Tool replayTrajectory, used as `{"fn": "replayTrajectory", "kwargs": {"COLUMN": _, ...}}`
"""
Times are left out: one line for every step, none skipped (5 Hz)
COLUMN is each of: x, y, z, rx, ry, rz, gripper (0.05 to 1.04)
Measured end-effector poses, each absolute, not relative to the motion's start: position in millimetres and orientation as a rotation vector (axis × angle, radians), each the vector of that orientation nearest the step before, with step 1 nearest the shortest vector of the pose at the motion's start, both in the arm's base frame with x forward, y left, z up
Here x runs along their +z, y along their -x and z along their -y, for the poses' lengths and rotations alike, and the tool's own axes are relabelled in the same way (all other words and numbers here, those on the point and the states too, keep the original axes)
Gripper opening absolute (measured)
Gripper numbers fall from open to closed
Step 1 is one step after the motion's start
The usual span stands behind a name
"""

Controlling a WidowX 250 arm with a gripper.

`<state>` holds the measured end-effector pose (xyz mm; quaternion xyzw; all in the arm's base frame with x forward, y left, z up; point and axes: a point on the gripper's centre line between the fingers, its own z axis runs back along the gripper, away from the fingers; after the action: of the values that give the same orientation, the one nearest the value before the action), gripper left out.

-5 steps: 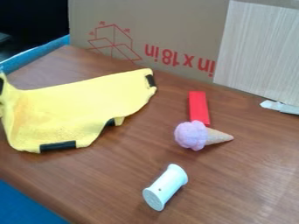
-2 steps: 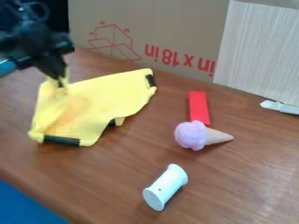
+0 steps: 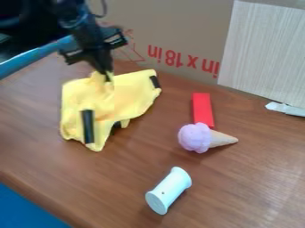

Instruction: Fold the cloth from bottom left to top right

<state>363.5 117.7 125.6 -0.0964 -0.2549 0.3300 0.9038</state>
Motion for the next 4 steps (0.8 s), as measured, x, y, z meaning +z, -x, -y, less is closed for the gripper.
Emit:
{"fn": "replayTrajectory", "kwargs": {"x": 123.5, "y": -384.9, "z": -101.8, "rx": 0.709, "ry": 0.2, "rz": 0.524, "gripper": 0.063}}
{"fn": "replayTrajectory", "kwargs": {"x": 117.0, "y": -403.8, "z": -91.0, "rx": 0.729, "ry": 0.19, "rz": 0.516, "gripper": 0.06}}
{"fn": "replayTrajectory", "kwargs": {"x": 109.0, "y": -414.6, "z": -89.6, "rx": 0.734, "ry": 0.172, "rz": 0.511, "gripper": 0.084}}
{"fn": "replayTrajectory", "kwargs": {"x": 106.3, "y": -427.5, "z": -84.1, "rx": 0.727, "ry": 0.167, "rz": 0.502, "gripper": 0.239}}
